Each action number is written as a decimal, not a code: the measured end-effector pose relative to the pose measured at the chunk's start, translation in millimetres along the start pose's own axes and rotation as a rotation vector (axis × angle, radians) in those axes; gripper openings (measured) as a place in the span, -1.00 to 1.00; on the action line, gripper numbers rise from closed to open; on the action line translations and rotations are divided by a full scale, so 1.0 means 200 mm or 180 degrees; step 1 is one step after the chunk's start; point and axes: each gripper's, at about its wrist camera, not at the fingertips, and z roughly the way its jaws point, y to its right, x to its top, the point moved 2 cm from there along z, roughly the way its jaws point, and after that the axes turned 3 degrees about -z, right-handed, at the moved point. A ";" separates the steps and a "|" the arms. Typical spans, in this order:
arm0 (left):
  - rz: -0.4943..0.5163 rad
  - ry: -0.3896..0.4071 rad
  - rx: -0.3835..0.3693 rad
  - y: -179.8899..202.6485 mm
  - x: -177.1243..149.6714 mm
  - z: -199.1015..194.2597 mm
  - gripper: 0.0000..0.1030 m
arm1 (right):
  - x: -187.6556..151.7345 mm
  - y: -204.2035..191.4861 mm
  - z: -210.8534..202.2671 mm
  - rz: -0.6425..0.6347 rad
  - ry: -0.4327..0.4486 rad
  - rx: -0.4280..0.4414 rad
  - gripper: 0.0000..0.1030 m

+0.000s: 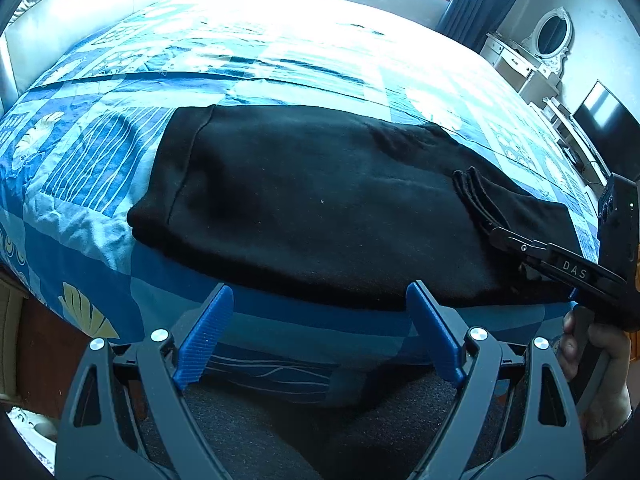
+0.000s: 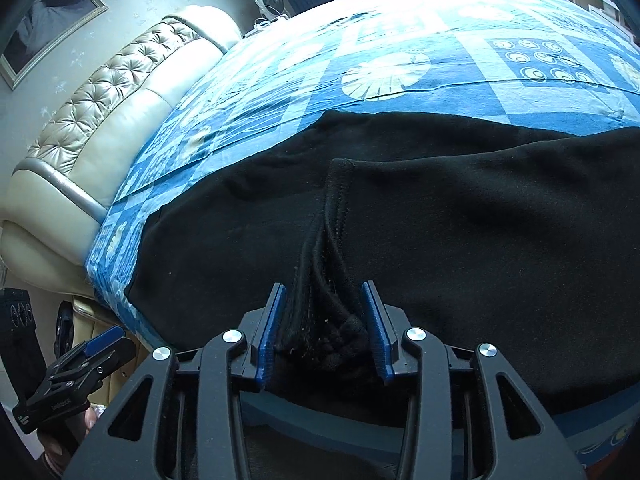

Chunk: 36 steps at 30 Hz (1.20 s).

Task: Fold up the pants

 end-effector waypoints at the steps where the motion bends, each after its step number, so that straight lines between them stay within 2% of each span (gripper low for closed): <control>1: -0.0001 0.0003 0.0003 0.00 0.00 0.00 0.71 | -0.01 -0.02 0.00 -0.0021 -0.0021 0.0050 -0.20; 3: -0.0001 0.0001 0.0003 0.00 0.00 0.00 0.71 | -0.02 -0.05 0.02 -0.0089 -0.0064 0.0107 -0.17; 5: 0.0003 0.0003 0.0008 0.00 0.00 0.00 0.71 | -0.02 -0.08 0.04 -0.0133 -0.0095 0.0124 0.00; 7: 0.0014 -0.0001 0.0009 0.00 0.00 0.00 0.71 | -0.01 -0.08 0.03 -0.0113 -0.0092 0.0154 0.01; 11: 0.0020 0.0017 0.0021 -0.01 0.00 -0.01 0.71 | 0.04 -0.07 -0.09 0.0047 -0.0004 0.0645 0.00; 13: 0.0016 0.0021 0.0019 -0.01 0.00 -0.01 0.71 | 0.11 -0.02 -0.23 0.0096 0.0184 0.0781 0.00; 16: -0.0019 0.0002 0.0000 -0.01 0.00 -0.01 0.71 | 0.22 0.19 -0.48 0.0275 0.0590 0.0779 0.09; 20: -0.0025 -0.0030 -0.0017 -0.01 -0.01 0.00 0.71 | 0.28 0.68 -0.72 0.0829 0.1011 0.0489 0.14; 23: -0.0013 -0.0054 -0.0042 0.01 -0.02 0.01 0.71 | 0.22 1.04 -0.70 0.1309 0.0930 0.0160 0.14; 25: 0.0007 -0.0073 -0.0038 0.02 -0.02 0.02 0.71 | 0.17 1.19 -0.62 0.1564 0.0813 0.0224 0.14; 28: 0.0026 -0.0112 -0.0045 0.03 -0.04 0.03 0.71 | 0.11 1.31 -0.48 0.1861 0.0715 0.0445 0.14; 30: 0.0026 -0.0136 -0.0044 0.03 -0.04 0.04 0.71 | 0.08 1.35 -0.42 0.2005 0.0714 0.0562 0.09; 31: 0.0027 -0.0148 -0.0051 0.03 -0.05 0.05 0.71 | 0.08 1.35 -0.39 0.2013 0.0710 0.0610 -0.12; 32: 0.0029 -0.0159 -0.0055 0.03 -0.05 0.05 0.71 | 0.08 1.36 -0.36 0.2008 0.0640 0.0575 -0.45; 36: 0.0030 -0.0185 -0.0072 0.04 -0.05 0.06 0.71 | 0.09 1.35 -0.31 0.1987 0.0528 0.0437 -0.54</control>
